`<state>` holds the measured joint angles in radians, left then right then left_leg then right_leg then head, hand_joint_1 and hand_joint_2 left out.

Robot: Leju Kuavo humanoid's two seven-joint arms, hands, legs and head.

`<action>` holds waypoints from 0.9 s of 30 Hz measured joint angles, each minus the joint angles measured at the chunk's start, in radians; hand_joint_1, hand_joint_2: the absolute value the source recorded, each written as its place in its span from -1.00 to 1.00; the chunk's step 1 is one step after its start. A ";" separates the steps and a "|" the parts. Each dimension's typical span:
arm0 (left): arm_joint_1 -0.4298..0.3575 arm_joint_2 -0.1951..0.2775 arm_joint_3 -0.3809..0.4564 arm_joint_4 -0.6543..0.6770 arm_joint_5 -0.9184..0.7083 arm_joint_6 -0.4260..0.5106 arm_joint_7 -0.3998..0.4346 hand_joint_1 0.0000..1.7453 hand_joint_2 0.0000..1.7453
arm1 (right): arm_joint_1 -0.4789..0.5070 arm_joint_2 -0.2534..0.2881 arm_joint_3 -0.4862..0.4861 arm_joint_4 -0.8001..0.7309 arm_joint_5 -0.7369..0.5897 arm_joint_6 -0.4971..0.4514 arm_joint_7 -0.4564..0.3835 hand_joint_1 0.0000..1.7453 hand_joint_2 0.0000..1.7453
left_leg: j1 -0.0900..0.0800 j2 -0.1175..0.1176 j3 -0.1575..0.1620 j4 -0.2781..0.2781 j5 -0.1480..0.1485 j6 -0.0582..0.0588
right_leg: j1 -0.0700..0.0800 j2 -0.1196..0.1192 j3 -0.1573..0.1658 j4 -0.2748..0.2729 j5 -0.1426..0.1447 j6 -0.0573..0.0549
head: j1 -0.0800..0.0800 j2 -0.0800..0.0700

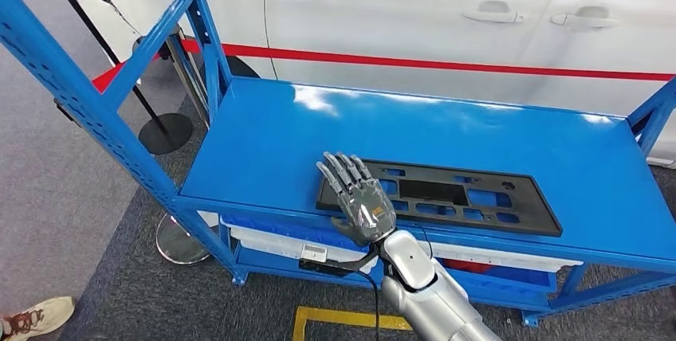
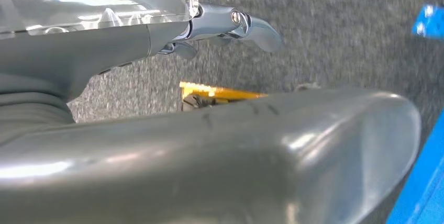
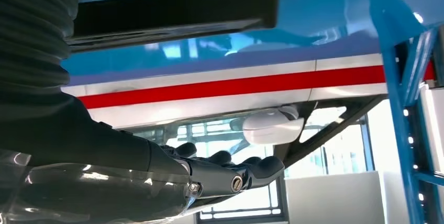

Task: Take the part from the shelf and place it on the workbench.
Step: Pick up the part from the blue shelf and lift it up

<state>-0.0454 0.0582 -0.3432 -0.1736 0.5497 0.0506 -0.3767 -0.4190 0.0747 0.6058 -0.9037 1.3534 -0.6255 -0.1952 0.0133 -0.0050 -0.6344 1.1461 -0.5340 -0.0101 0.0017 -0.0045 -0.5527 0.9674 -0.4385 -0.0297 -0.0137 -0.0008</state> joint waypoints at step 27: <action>-0.006 -0.005 -0.017 0.000 0.001 0.000 -0.005 -1.00 -1.00 | -0.063 -0.002 -0.109 0.202 0.180 -0.076 0.215 0.47 1.00 | 0.007 -0.002 0.043 -0.116 0.083 0.011 | 0.012 0.002 -0.022 0.036 -0.013 0.002 | 0.006 0.000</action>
<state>-0.0514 0.0530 -0.3599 -0.1736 0.5508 0.0505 -0.3817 -0.4821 0.0728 0.4965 -0.7020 1.5334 -0.7012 0.0195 0.0200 -0.0069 -0.5917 1.0297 -0.4512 0.0008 0.0134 -0.0022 -0.5742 1.0033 -0.4511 -0.0273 -0.0081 -0.0008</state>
